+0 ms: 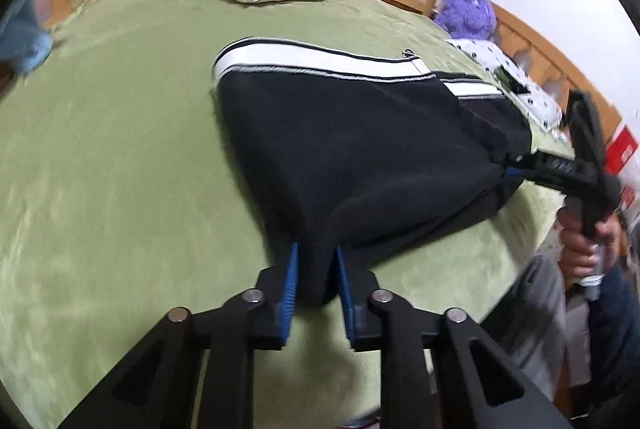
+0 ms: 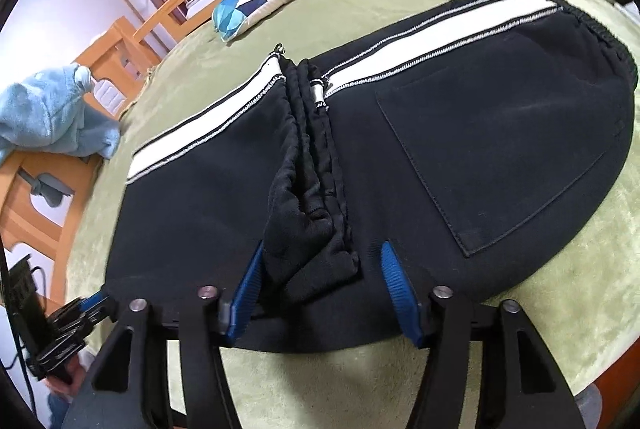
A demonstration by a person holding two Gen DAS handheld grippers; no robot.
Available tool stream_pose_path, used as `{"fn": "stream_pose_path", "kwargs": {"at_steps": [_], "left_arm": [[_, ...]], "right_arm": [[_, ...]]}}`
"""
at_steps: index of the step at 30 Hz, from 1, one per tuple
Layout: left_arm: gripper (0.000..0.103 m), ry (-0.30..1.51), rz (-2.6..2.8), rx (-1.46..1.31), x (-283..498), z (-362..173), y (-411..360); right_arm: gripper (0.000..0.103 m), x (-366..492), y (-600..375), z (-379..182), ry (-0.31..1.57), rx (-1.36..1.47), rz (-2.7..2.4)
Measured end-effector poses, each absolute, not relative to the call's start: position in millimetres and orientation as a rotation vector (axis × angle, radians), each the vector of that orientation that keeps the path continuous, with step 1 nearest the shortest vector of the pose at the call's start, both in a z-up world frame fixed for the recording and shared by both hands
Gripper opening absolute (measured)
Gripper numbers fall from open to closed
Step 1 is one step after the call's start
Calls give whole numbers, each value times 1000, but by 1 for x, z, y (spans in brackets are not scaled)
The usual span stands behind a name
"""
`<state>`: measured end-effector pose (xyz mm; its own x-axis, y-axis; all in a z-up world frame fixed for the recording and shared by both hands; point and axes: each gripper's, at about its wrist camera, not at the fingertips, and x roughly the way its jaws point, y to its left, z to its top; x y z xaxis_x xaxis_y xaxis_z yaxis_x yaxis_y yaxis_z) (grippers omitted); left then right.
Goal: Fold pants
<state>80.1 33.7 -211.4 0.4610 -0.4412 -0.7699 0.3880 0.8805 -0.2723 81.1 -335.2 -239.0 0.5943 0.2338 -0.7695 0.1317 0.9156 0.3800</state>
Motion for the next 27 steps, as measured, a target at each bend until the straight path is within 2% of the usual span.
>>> {"fn": "stream_pose_path", "kwargs": {"at_steps": [2,3,7,11,13,14,15,18,19,22,23,24,25,26,27], "left_arm": [[9,1007,-510,-126,73,-216,42],[3,1034,-525,-144,69,-221,42],[3,1062,-515,-145,57,-235,42],[4,974,-520,-205,64,-206,57],[25,947,-503,-214,80,-195,59],[50,941,-477,-213,91,-193,57],[61,931,-459,-214,102,-193,56],[61,949,-423,-185,128,-201,46],[61,973,-408,-177,137,-207,43],[61,1046,-390,-229,158,-229,39],[62,1059,-397,-271,163,-235,39],[46,1073,-403,-312,168,-242,38],[26,1087,-438,-341,174,-245,35],[15,1086,-450,-342,177,-241,33],[14,1042,-460,-325,175,-224,30]], "right_arm": [[50,79,-331,-239,935,382,47],[48,78,-330,-239,933,368,47],[43,76,-331,-238,936,354,59],[38,71,-329,-236,948,328,72],[40,69,-330,-233,950,322,93],[45,71,-333,-232,950,344,116],[51,73,-335,-231,947,365,128],[65,90,-348,-230,901,431,123],[65,95,-349,-231,893,449,122],[66,132,-349,-247,943,522,134],[56,142,-344,-252,963,520,139],[22,151,-338,-255,985,499,139],[21,164,-326,-255,1023,462,189],[18,168,-322,-245,1003,445,204],[16,166,-323,-234,959,449,217]]}}
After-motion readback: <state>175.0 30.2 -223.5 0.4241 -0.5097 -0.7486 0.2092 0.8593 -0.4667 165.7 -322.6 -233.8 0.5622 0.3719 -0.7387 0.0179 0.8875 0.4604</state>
